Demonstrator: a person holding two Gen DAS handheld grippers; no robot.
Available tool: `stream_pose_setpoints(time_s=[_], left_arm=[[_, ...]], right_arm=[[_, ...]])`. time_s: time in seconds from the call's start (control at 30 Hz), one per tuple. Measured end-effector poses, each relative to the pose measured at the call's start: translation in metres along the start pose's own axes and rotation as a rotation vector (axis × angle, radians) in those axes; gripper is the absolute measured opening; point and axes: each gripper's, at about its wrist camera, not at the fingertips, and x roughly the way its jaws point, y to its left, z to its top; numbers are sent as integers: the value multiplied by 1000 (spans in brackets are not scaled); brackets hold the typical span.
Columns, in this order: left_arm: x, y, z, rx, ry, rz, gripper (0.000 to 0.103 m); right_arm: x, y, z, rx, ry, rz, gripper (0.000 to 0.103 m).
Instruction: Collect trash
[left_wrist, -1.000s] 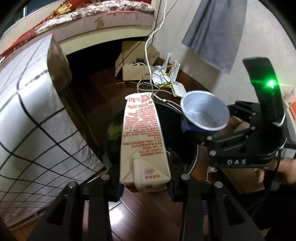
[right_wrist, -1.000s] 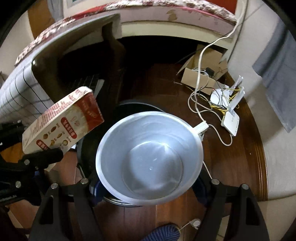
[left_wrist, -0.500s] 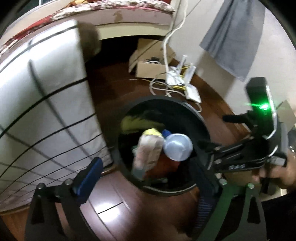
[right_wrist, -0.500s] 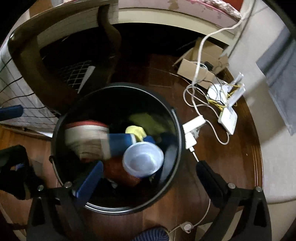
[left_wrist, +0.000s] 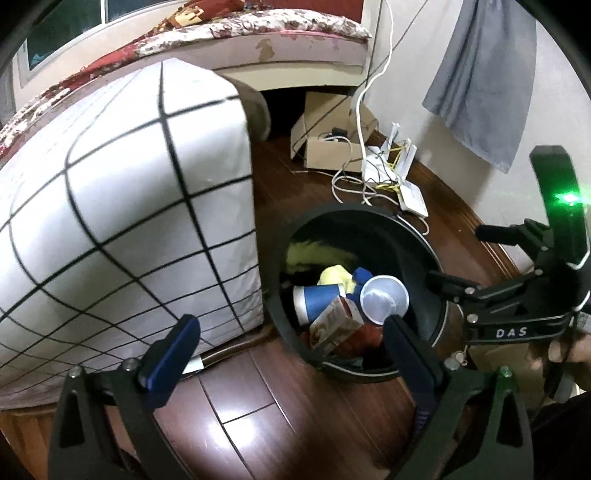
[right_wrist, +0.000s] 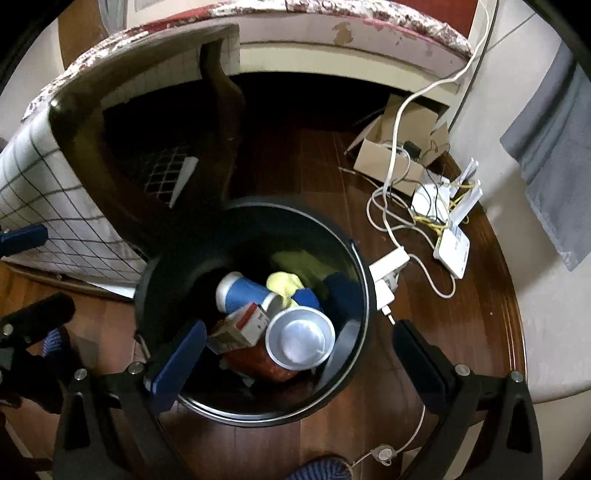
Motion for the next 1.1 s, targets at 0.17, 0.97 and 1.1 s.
stream_pose_setpoints(time_s=[0.17,0.97,1.1], left_arm=[[-16,0,0,4,-24,28,101],[-140,21,-20,-36,-167,139,102],[-171,23,-28,-25,-227,194,102]], right_arm=[[-23,12,5,-22,-43,9,102],[-169,89,3,-48,-210,-55,102],[-191,94,0,-43,-246,-69,102]])
